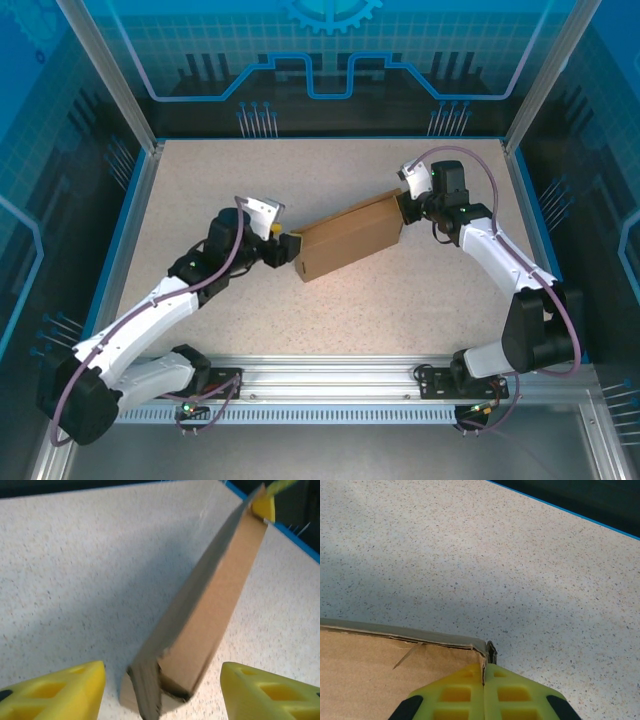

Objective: Fold the paper box

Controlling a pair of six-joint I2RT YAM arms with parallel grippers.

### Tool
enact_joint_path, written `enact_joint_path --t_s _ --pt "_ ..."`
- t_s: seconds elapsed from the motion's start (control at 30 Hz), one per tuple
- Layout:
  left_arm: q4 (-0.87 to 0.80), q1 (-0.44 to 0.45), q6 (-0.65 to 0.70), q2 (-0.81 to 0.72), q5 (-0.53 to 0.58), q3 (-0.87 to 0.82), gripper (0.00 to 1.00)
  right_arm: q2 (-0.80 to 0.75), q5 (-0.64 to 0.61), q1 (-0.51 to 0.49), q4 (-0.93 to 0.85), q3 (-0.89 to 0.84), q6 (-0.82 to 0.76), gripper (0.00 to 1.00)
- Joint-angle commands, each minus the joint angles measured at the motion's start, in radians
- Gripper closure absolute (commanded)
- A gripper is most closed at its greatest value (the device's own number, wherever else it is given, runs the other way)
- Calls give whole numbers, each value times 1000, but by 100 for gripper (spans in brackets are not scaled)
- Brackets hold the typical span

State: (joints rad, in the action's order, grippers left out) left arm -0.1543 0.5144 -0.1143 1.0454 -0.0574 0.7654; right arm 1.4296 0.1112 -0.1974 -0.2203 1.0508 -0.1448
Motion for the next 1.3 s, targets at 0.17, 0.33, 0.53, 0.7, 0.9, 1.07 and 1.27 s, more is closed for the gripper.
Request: enact_joint_path --t_s 0.17,0.33,0.53,0.7,0.9,1.07,1.27 --pt "-152 35 -32 49 93 57 56 19 -8 -16 -93 -1 16 94" --pt "-142 35 -27 73 93 70 64 15 -11 -16 -93 -4 14 94" --pt "-129 34 -24 69 100 78 64 27 -10 -16 -91 -3 14 94" --pt "-129 35 -23 73 97 81 73 33 -8 -16 -88 -3 16 94" --pt "-124 34 -32 72 91 80 81 32 -13 -16 -91 -4 14 94" --pt "-105 34 -77 75 62 86 88 28 -15 -17 -91 -11 29 94" --pt "-87 36 -182 82 58 97 100 18 -3 -16 -83 -27 56 94"
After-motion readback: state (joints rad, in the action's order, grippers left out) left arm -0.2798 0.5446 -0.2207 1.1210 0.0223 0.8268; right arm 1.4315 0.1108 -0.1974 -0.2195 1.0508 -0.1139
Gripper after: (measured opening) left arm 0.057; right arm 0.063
